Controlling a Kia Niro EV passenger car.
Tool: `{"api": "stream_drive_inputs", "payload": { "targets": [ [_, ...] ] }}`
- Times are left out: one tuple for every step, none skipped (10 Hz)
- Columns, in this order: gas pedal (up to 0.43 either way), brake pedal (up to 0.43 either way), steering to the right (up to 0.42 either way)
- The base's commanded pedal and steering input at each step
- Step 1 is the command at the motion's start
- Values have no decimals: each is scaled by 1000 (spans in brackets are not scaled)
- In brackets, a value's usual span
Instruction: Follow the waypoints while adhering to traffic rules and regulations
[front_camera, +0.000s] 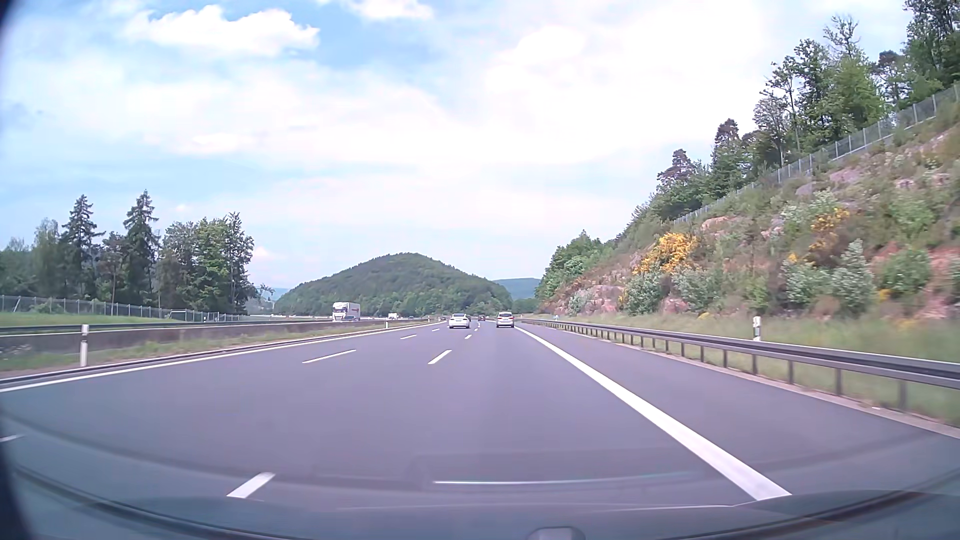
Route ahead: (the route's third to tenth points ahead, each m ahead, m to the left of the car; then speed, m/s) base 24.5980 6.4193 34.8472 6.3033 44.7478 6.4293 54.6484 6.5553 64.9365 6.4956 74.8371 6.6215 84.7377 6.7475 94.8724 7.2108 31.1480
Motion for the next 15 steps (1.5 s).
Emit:
{"api": "stream_drive_inputs", "payload": {
  "targets": [
    [228,0,-3],
    [228,0,-3],
    [228,0,-4],
    [228,0,-4],
    [228,0,-4],
    [228,0,-4],
    [228,0,-4],
    [228,0,-4],
    [228,0,-4],
    [228,0,-4],
    [228,0,-4],
    [228,0,-4],
    [228,0,-4],
    [228,0,-4],
    [228,0,-4]
  ]
}}
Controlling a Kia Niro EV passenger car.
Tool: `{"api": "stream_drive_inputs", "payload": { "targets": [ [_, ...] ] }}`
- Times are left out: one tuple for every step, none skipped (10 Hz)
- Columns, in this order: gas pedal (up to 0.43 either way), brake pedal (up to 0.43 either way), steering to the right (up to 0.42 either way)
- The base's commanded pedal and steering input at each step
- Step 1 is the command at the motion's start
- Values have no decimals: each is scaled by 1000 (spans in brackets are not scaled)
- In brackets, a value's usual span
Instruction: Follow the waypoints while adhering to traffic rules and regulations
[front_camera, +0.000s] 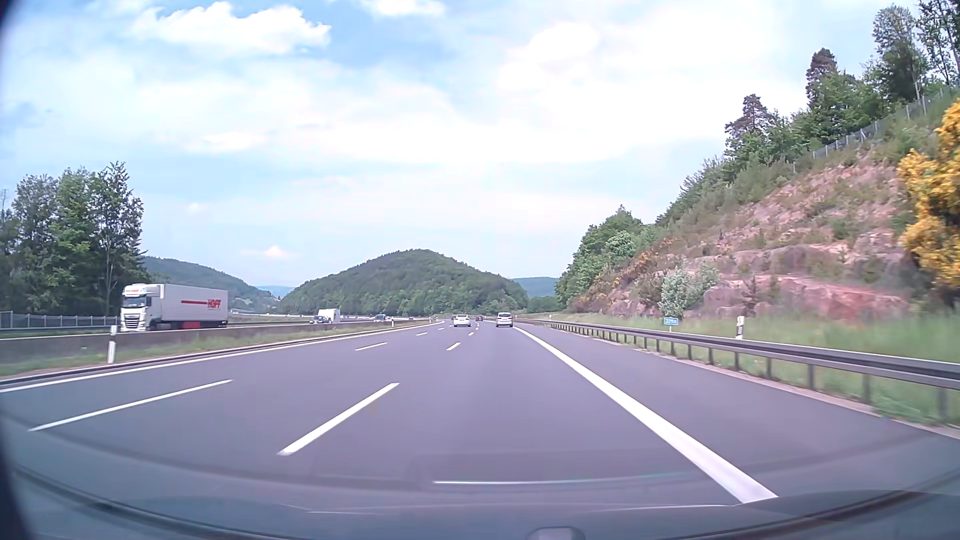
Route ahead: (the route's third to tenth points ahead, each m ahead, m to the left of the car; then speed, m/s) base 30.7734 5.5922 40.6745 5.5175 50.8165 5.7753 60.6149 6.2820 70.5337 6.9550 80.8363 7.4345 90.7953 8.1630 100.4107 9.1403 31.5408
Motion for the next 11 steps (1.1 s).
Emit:
{"api": "stream_drive_inputs", "payload": {
  "targets": [
    [228,0,-4],
    [228,0,-4],
    [228,0,-4],
    [228,0,-4],
    [228,0,-4],
    [228,0,-4],
    [220,0,-4],
    [220,0,-4],
    [197,0,-4],
    [177,0,-4],
    [150,0,-4]
  ]
}}
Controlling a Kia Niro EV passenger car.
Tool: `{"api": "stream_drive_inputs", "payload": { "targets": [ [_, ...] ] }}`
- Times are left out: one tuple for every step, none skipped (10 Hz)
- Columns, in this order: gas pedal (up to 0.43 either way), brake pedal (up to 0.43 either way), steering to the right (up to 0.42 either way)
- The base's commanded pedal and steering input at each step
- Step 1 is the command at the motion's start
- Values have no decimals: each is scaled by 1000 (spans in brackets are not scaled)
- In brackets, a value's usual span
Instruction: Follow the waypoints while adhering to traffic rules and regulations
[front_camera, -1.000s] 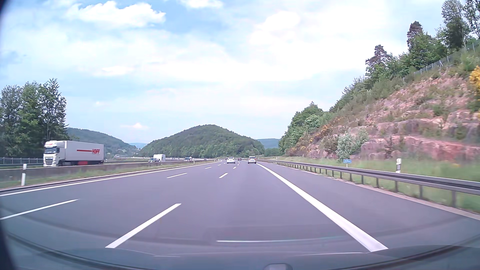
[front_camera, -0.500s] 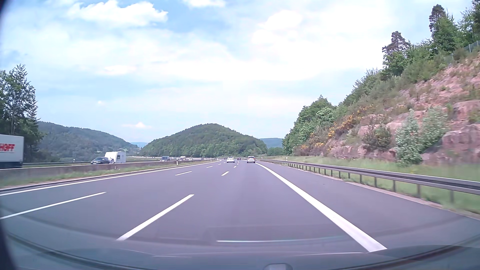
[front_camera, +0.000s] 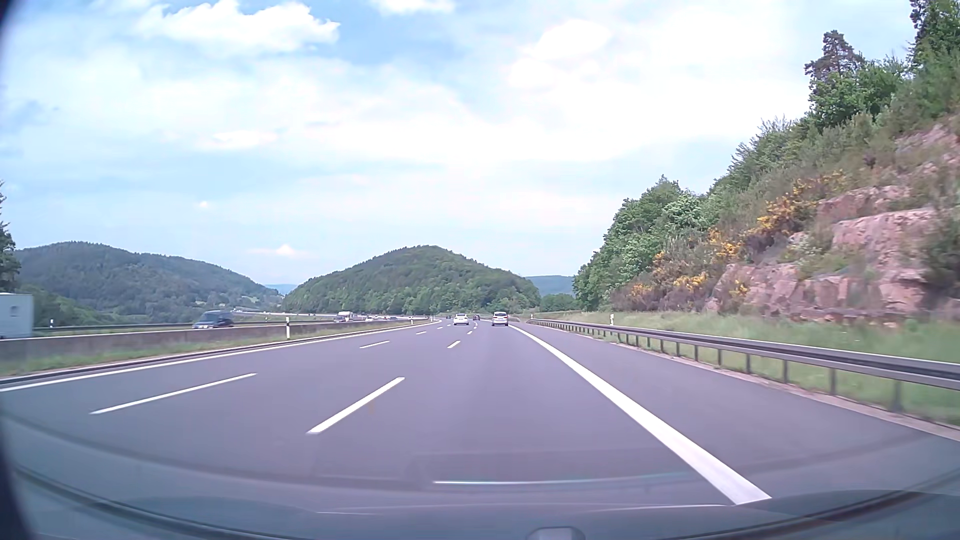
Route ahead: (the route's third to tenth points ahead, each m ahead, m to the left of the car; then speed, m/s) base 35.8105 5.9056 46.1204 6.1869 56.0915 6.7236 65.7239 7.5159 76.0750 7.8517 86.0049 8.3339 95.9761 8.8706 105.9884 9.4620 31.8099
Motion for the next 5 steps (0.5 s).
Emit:
{"api": "stream_drive_inputs", "payload": {
  "targets": [
    [130,0,-4],
    [98,0,-4],
    [79,0,-4],
    [67,0,-4],
    [59,0,-4]
  ]
}}
